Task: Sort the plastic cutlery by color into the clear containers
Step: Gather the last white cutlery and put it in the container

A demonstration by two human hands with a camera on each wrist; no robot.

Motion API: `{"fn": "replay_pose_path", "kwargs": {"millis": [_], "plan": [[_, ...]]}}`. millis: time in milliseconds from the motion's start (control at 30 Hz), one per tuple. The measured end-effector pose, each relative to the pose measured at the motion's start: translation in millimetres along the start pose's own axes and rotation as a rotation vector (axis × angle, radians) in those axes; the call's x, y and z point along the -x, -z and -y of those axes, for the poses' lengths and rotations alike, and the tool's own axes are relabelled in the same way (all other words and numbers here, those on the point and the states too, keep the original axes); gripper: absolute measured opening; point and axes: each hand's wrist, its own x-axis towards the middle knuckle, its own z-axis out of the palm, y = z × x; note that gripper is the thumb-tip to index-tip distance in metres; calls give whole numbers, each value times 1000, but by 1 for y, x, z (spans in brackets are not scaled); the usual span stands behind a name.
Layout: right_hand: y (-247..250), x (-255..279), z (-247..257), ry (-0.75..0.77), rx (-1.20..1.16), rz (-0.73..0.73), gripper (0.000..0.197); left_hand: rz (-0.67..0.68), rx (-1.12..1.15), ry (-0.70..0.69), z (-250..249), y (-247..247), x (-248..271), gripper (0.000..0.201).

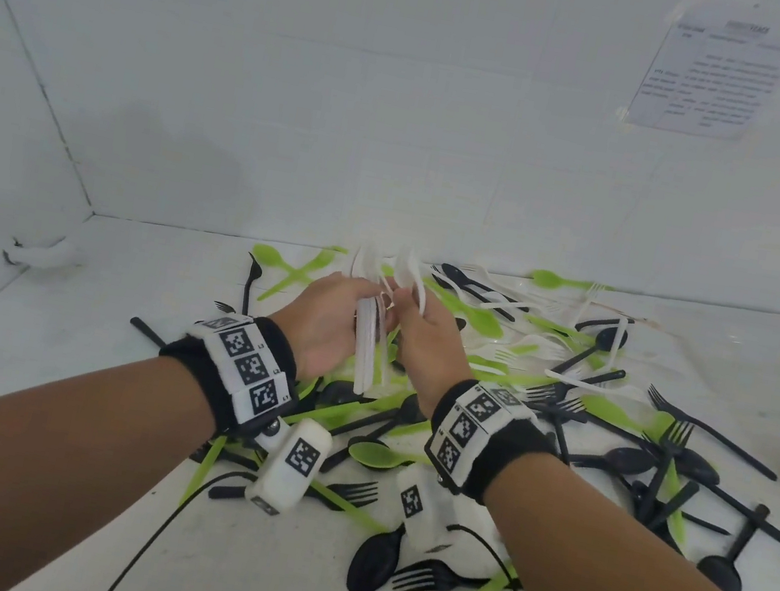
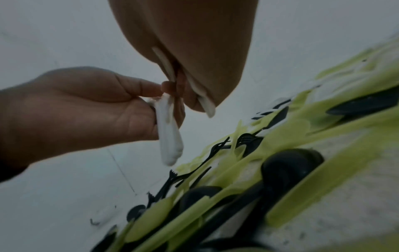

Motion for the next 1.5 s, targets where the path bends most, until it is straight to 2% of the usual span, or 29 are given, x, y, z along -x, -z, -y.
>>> {"fn": "replay_pose_path", "kwargs": {"millis": [100,200,367,500,567,667,767,867,1033,1100,1167,1300,1400,1500], "plan": [[-5,1,0,-18,-33,31,25,-23,-75,-28,2,-2,2,37],[-6,1,-1,-11,-48,40,27,-42,-111,-64,6,-3,1,49],[-5,2,-3,34,-46,73,26,-5,-130,-40,5,3,2,33],[-4,1,3,-52,-126,98,28,38,-148,-44,5,11,2,31],[-2,0,4,-100,-138,95,35,2,-125,-63,3,12,3,29],[3,-4,-1,-78,-27,0,50,-44,-105,-70,1,13,2,30],[-2,-1,-1,-9,56,51,39,-19,-125,-92,1,9,3,27],[-12,-1,-2,53,72,98,40,-12,-134,-121,3,7,4,28],[-16,-8,-7,-44,68,199,43,-42,-151,-125,0,13,3,23],[-16,-9,-6,-110,78,207,43,-48,-176,-122,-2,14,4,28],[-13,-5,0,-134,51,200,39,-33,-197,-122,-2,13,6,32],[-9,-4,2,-162,-59,179,33,-5,-259,-121,2,9,10,25],[-15,-9,-5,-191,-21,125,31,-18,-326,-139,4,6,9,21],[-16,-10,-9,-169,-23,133,28,-43,-313,-131,5,7,6,14]]}}
